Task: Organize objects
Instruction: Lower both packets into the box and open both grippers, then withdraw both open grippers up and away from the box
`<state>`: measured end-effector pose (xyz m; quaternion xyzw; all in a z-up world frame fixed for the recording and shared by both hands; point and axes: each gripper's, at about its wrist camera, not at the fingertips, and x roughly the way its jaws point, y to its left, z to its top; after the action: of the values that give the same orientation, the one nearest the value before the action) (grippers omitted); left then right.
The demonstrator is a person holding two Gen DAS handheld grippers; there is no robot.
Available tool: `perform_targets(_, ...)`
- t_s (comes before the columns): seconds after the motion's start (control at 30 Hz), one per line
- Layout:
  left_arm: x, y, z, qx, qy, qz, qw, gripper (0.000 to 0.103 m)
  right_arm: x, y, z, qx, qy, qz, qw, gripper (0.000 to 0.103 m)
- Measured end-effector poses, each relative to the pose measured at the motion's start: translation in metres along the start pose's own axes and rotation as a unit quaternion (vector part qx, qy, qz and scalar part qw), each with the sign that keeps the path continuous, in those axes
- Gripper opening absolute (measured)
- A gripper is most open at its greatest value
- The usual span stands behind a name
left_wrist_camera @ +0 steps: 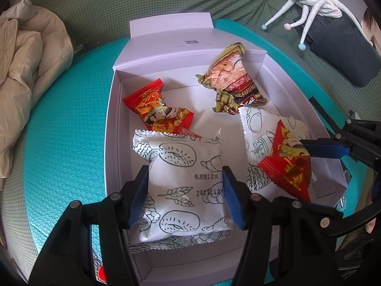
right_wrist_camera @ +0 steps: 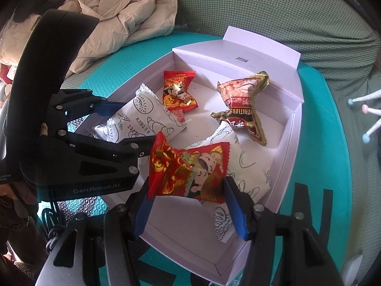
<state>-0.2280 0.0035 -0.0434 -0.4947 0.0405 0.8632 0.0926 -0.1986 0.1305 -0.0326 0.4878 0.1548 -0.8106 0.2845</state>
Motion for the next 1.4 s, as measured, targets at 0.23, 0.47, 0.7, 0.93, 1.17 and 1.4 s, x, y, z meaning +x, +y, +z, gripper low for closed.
perform_targets(0.23,0.003,-0.002,0.002,0.007,-0.014,0.005,0.9999,0.062,0.000,-0.001,0.001,0.001,-0.006,0.000,1.000,0.062)
perform_targets(0.47,-0.003,0.002,0.004,-0.007,-0.036,0.004,0.9993,0.069,0.000,-0.007,0.004,0.011,-0.012,0.009,1.000,0.065)
perform_targets(0.7,-0.013,0.004,0.005,-0.015,-0.063,0.012,0.9978,0.085,-0.001,-0.008,0.005,0.013,-0.015,0.002,1.000,0.069)
perform_targets(0.93,-0.019,0.005,0.003,-0.018,-0.064,0.014,0.9977,0.085,-0.002,-0.012,0.009,0.034,-0.025,-0.002,0.999,0.071)
perform_targets(1.17,-0.037,0.012,0.001,-0.033,-0.072,0.023,0.9966,0.084,-0.015,-0.013,0.013,0.052,-0.059,-0.018,0.997,0.080)
perform_targets(1.4,-0.058,0.016,0.000,-0.043,-0.085,0.047,0.9944,0.085,-0.029,-0.019,0.005,0.096,-0.078,-0.015,0.992,0.080)
